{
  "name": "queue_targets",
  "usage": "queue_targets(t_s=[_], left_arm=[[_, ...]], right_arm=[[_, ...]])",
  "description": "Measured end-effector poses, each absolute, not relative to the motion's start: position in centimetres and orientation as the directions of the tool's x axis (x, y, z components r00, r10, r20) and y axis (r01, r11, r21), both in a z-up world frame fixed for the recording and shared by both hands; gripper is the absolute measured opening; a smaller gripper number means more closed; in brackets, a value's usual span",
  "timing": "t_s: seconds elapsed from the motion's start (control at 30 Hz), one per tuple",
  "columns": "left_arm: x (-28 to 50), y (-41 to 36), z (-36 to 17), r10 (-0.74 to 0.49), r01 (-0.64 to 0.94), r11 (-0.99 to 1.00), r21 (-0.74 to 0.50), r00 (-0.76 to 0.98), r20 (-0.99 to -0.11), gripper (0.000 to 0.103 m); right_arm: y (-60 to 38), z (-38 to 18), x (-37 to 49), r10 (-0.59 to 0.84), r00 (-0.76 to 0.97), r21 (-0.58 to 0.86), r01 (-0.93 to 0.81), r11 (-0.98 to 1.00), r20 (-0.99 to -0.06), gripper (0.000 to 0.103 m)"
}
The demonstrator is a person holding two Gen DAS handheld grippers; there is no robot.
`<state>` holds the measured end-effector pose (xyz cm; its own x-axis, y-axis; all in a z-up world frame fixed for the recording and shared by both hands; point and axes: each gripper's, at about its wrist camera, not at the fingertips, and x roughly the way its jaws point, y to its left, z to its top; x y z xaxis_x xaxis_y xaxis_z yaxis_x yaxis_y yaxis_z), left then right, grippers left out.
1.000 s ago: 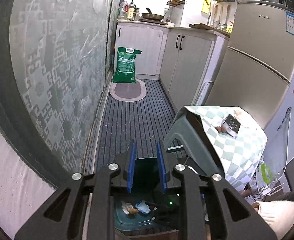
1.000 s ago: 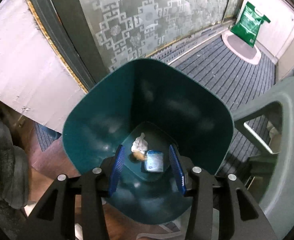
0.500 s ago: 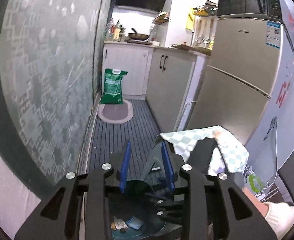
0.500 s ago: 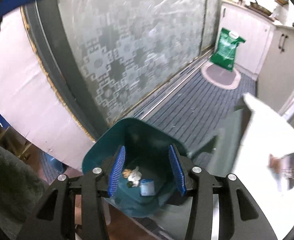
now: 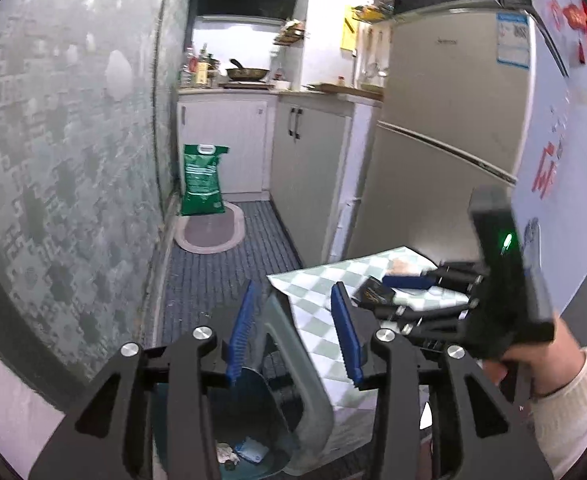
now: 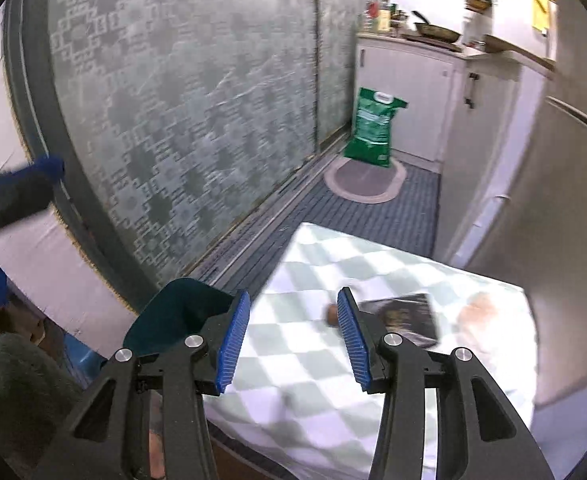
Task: Collect trash
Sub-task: 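Move both tools back to the table and reach the left tool to the black snack bag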
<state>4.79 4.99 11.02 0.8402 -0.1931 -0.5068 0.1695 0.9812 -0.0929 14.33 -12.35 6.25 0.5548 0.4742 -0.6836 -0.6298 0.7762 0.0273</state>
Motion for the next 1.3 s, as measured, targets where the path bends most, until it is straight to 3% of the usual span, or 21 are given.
queue_targets(t_s=[0.2, 0.33, 0.63, 0.87, 1.3], left_arm=[[8.4, 2.0, 7.0, -0.251, 0.243, 0.966, -0.09, 0.79, -0.559, 0.044], [10.7, 0.2, 4.7, -0.313, 0.322, 0.943, -0.087, 0.762, -0.567, 0.054], [16.5, -4.6, 0.6, -0.427, 0.521, 0.853, -0.04, 0.652, -0.627, 0.065], [19.1, -5.7, -1.0, -0.444, 0.576, 0.817, -0.023, 0.603, -0.663, 0.08], [21.4, -9.5, -2.4, -0.45, 0.668, 0.744, 0.02, 0.522, -0.725, 0.09]], right_arm=[[-16.6, 6.2, 15.2, 0.428, 0.587, 0.014, -0.578, 0.816, -0.688, 0.046], [-19.1, 5.2, 16.0, 0.392, 0.6, 0.01, -0.538, 0.843, -0.697, 0.046], [-22.4, 2.9, 16.4, 0.358, 0.597, 0.017, -0.499, 0.867, -0.718, 0.046], [-24.2, 2.3, 16.0, 0.372, 0.582, 0.048, -0.496, 0.867, -0.723, 0.053], [-27.2, 0.5, 16.4, 0.364, 0.563, 0.084, -0.46, 0.884, -0.742, 0.071]])
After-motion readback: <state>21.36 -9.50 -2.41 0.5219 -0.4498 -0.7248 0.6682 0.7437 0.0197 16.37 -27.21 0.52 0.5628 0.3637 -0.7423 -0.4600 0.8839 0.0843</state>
